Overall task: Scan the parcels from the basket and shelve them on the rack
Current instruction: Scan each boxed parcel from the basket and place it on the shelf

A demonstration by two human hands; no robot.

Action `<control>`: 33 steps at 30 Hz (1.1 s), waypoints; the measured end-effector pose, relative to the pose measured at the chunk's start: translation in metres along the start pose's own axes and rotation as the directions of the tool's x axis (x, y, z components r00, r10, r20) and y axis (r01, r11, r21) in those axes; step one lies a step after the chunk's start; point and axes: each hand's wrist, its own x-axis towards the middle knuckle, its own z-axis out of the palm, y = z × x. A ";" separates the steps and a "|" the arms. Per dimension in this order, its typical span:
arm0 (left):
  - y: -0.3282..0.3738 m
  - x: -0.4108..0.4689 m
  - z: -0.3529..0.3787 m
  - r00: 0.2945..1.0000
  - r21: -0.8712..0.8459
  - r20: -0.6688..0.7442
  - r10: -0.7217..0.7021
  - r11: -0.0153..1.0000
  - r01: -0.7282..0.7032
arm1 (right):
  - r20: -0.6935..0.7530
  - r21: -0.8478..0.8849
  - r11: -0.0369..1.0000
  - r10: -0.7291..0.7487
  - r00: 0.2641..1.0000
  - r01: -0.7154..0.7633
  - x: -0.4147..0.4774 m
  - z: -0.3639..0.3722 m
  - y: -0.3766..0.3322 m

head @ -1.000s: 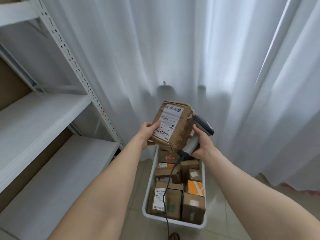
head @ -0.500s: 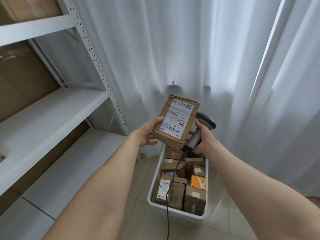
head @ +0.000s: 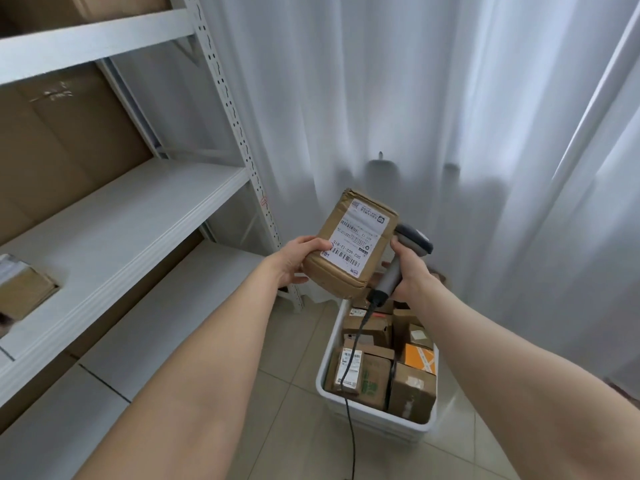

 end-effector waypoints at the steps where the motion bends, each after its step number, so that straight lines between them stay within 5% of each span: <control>1: 0.001 -0.001 -0.011 1.000 0.028 -0.031 -0.001 1.000 0.002 | -0.023 -0.006 1.000 -0.028 0.999 0.028 0.001 0.003 0.002; 5: 0.008 -0.011 -0.060 0.994 0.167 -0.043 -0.105 0.980 0.111 | -0.034 -0.072 0.992 -0.106 0.994 0.103 0.001 0.015 0.002; 11: 0.017 -0.023 -0.109 0.977 0.189 0.000 -0.215 0.959 0.211 | 0.173 -0.201 0.979 0.013 0.985 0.023 -0.004 0.048 0.025; 16: 0.003 -0.028 -0.133 0.981 -0.093 -0.178 -0.070 0.994 0.054 | 0.146 -0.214 0.977 0.056 0.988 -0.023 -0.011 0.078 0.057; 20: -0.013 -0.036 -0.147 0.981 -0.177 -0.194 0.025 0.982 -0.060 | 0.105 -0.212 0.975 0.087 0.991 -0.064 -0.012 0.100 0.077; 33: -0.037 -0.057 -0.207 0.976 0.093 -0.168 -0.138 0.984 0.155 | 0.170 -0.347 0.938 0.087 0.982 -0.023 -0.012 0.133 0.106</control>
